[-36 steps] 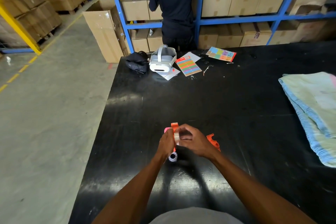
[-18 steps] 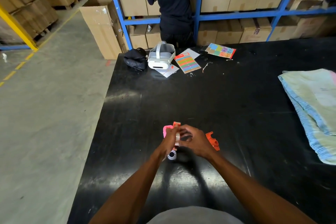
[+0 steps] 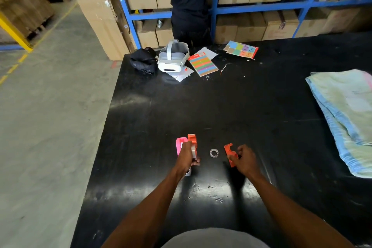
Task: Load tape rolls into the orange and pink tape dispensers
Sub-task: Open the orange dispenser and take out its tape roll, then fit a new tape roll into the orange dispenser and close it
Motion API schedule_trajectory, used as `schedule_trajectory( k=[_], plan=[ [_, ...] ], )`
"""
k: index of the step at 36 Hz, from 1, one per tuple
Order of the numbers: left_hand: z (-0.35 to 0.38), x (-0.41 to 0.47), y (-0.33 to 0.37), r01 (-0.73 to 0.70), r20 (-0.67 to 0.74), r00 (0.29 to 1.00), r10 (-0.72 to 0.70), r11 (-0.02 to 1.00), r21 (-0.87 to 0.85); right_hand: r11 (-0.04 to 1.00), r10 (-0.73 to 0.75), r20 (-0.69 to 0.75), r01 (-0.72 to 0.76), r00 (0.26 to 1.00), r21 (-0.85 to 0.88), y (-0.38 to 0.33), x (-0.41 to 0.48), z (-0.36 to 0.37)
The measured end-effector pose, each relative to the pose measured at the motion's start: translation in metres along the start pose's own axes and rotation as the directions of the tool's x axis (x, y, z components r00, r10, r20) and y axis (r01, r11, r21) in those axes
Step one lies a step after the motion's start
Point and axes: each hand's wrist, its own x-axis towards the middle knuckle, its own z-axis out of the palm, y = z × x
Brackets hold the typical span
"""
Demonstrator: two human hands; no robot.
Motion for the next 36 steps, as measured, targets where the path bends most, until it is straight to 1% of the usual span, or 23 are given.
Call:
schedule_trajectory(
  k=[3,6,10,16,20,22,24,25,27,28,30,32,36],
  plan=[
    [-0.001,0.004,-0.002,-0.014,-0.021,1.000,0.014,1.000,-0.015,0.990,0.052,0.059,-0.043,0.997,-0.137,0.009,-0.002,0.009],
    [-0.002,0.007,-0.004,-0.018,-0.026,1.000,0.018,1.000,-0.004,0.972,0.069,0.052,-0.056,0.996,-0.229,0.008,-0.007,0.017],
    [-0.006,0.009,-0.007,0.000,-0.017,1.000,-0.001,1.000,-0.015,0.965,0.041,0.039,-0.029,0.998,-0.259,0.009,-0.006,0.018],
    [-0.008,0.014,-0.008,0.019,-0.017,1.000,-0.019,1.000,-0.018,0.972,0.097,0.069,-0.079,0.993,-0.222,0.010,-0.001,0.012],
    [-0.008,0.017,-0.014,0.038,-0.008,0.999,-0.037,0.999,0.014,0.963,0.017,0.076,0.004,0.997,-0.268,0.013,0.001,0.009],
    [-0.008,0.017,-0.014,0.047,-0.005,0.999,-0.047,0.999,0.026,0.967,0.004,0.050,0.009,0.999,-0.254,0.012,-0.002,0.007],
    [-0.008,0.017,-0.016,0.048,0.006,0.999,-0.048,0.998,0.030,0.971,-0.013,0.054,0.025,0.998,-0.238,0.014,-0.003,0.008],
    [-0.007,0.016,-0.015,0.051,0.008,0.999,-0.051,0.998,0.033,0.977,0.022,0.046,-0.012,0.999,-0.211,0.013,-0.003,0.007],
    [-0.006,0.016,-0.016,0.056,0.004,0.998,-0.056,0.998,0.032,0.991,0.095,0.059,-0.088,0.994,-0.103,0.012,-0.001,0.005],
    [-0.006,0.017,-0.017,0.059,0.002,0.998,-0.059,0.998,0.032,0.996,0.087,0.085,-0.084,0.993,-0.043,0.010,-0.002,0.005],
    [-0.005,0.016,-0.016,0.059,-0.007,0.998,-0.059,0.998,0.022,0.996,0.044,0.126,-0.053,0.991,0.068,0.001,-0.007,0.005],
    [-0.002,0.015,-0.016,0.050,-0.018,0.999,-0.050,0.999,0.011,0.989,-0.011,0.126,-0.008,0.992,0.150,-0.013,-0.016,0.003],
    [0.003,0.011,-0.010,0.014,-0.050,0.999,-0.014,1.000,-0.005,0.973,-0.123,0.108,0.098,0.987,0.209,-0.040,-0.031,0.006]
  ],
)
